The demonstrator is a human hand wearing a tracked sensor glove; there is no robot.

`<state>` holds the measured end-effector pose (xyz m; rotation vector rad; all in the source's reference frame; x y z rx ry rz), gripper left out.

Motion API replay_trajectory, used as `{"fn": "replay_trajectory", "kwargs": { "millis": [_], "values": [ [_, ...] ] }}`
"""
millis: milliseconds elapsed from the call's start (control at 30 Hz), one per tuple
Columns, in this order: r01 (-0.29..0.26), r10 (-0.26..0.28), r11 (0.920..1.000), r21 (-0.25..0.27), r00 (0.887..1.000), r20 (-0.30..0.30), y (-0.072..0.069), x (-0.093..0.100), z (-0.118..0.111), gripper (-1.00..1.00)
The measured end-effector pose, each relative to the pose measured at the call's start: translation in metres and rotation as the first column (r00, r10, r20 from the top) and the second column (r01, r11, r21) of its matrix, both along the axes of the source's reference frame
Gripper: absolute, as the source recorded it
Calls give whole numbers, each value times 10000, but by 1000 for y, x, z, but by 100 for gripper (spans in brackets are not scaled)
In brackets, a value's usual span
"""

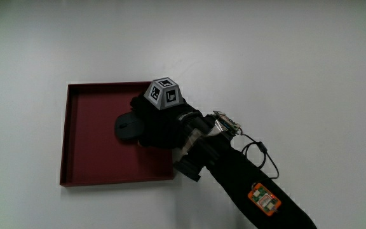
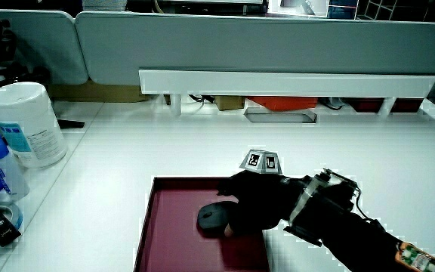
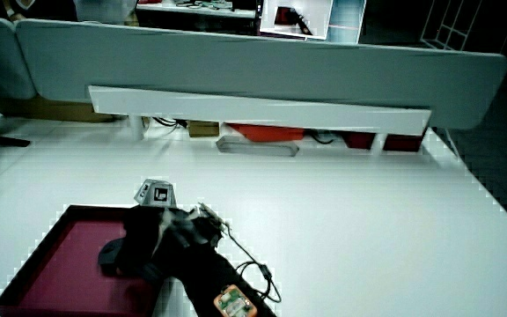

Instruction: Place mouse into plate

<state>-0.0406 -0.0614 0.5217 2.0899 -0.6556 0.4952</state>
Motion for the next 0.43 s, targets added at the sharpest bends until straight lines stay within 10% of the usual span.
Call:
{"fn": "replay_trajectory", "kwargs": {
  "millis": [233,433],
  "values": [
    [351,-373,9984,439,9981,487,3,11,-44,-100],
    [693,-694,9976,20,9964,496,8,31,-68,-100]
  ]
}}
